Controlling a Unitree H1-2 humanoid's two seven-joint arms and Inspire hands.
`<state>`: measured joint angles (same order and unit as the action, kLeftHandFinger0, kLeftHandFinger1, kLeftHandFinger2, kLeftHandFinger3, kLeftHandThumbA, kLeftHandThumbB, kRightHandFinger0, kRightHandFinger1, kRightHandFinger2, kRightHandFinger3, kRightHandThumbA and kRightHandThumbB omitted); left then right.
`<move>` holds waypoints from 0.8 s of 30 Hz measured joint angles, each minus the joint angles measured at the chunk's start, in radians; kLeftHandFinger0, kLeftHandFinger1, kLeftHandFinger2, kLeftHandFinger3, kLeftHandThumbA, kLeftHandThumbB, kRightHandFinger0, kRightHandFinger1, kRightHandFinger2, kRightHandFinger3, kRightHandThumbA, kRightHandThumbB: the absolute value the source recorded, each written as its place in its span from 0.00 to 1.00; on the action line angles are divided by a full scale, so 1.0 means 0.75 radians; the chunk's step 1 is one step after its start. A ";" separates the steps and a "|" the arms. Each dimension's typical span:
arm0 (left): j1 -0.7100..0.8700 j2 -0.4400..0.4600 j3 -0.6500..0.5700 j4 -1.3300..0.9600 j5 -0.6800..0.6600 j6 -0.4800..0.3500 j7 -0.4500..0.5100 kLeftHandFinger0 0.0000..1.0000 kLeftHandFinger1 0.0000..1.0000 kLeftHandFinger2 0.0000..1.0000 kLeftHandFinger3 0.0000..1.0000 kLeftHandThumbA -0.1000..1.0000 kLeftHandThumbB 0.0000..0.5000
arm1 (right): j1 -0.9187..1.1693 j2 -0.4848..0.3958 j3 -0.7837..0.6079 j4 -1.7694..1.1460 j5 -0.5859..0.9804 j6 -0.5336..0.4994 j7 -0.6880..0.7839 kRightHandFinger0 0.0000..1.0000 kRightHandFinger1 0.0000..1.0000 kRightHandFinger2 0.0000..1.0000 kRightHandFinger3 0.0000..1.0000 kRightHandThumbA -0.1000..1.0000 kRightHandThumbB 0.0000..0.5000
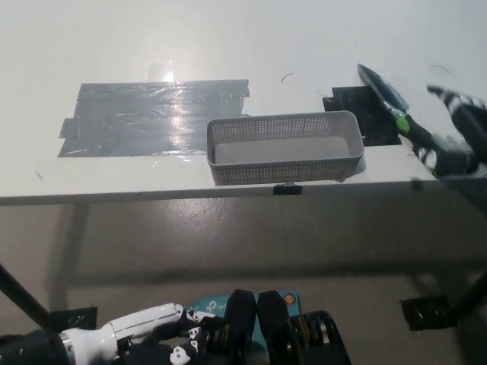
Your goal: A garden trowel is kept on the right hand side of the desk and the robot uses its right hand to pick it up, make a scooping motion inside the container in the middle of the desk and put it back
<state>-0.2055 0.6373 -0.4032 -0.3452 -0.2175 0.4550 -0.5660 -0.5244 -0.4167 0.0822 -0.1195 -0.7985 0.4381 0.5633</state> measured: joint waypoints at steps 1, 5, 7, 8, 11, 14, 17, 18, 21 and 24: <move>0.002 0.000 0.000 0.001 0.001 0.000 0.000 1.00 1.00 1.00 1.00 1.00 1.00 | 0.115 0.035 -0.065 -0.088 0.040 0.001 0.002 1.00 1.00 1.00 1.00 0.33 0.33; 0.006 -0.002 0.001 0.001 0.001 0.000 0.000 1.00 1.00 1.00 1.00 1.00 1.00 | 0.387 0.129 -0.194 -0.206 0.146 -0.035 -0.033 0.96 1.00 1.00 1.00 0.26 0.33; 0.016 -0.009 0.011 0.001 0.002 0.000 0.001 1.00 1.00 1.00 1.00 1.00 0.98 | 0.551 0.195 -0.248 -0.212 0.205 -0.074 -0.069 1.00 1.00 1.00 1.00 0.22 0.37; 0.021 -0.015 0.019 0.001 0.004 0.000 0.001 1.00 1.00 1.00 1.00 1.00 0.98 | 0.620 0.225 -0.267 -0.211 0.228 -0.094 -0.086 1.00 1.00 1.00 1.00 0.22 0.38; 0.037 -0.036 0.050 0.001 0.014 0.000 0.008 1.00 1.00 1.00 1.00 1.00 0.88 | 0.787 0.302 -0.297 -0.206 0.291 -0.152 -0.132 1.00 1.00 1.00 1.00 0.21 0.38; 0.042 -0.059 0.063 0.000 0.026 0.000 0.014 1.00 1.00 1.00 1.00 1.00 0.87 | 0.844 0.318 -0.313 -0.184 0.342 -0.214 -0.175 1.00 1.00 1.00 1.00 0.18 0.35; 0.048 -0.076 0.077 0.000 0.039 0.001 0.023 1.00 1.00 1.00 1.00 1.00 0.87 | 0.841 0.311 -0.336 -0.146 0.388 -0.282 -0.230 1.00 1.00 1.00 1.00 0.15 0.33; 0.050 -0.080 0.083 0.000 0.043 0.001 0.024 1.00 1.00 1.00 1.00 1.00 0.89 | 0.836 0.306 -0.339 -0.134 0.401 -0.302 -0.243 1.00 1.00 1.00 1.00 0.17 0.33; 0.049 -0.088 0.102 0.000 0.058 0.002 0.027 1.00 1.00 1.00 1.00 1.00 0.92 | 0.810 0.281 -0.340 -0.103 0.437 -0.353 -0.285 1.00 1.00 1.00 1.00 0.21 0.34; 0.048 -0.089 0.113 0.000 0.065 0.003 0.027 1.00 1.00 1.00 1.00 1.00 0.94 | 0.791 0.265 -0.337 -0.089 0.464 -0.388 -0.309 1.00 1.00 1.00 1.00 0.23 0.35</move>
<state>-0.1691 0.5705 -0.3182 -0.3450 -0.1685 0.4571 -0.5456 0.0690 -0.2180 -0.1707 -0.1859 -0.4506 0.1467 0.3319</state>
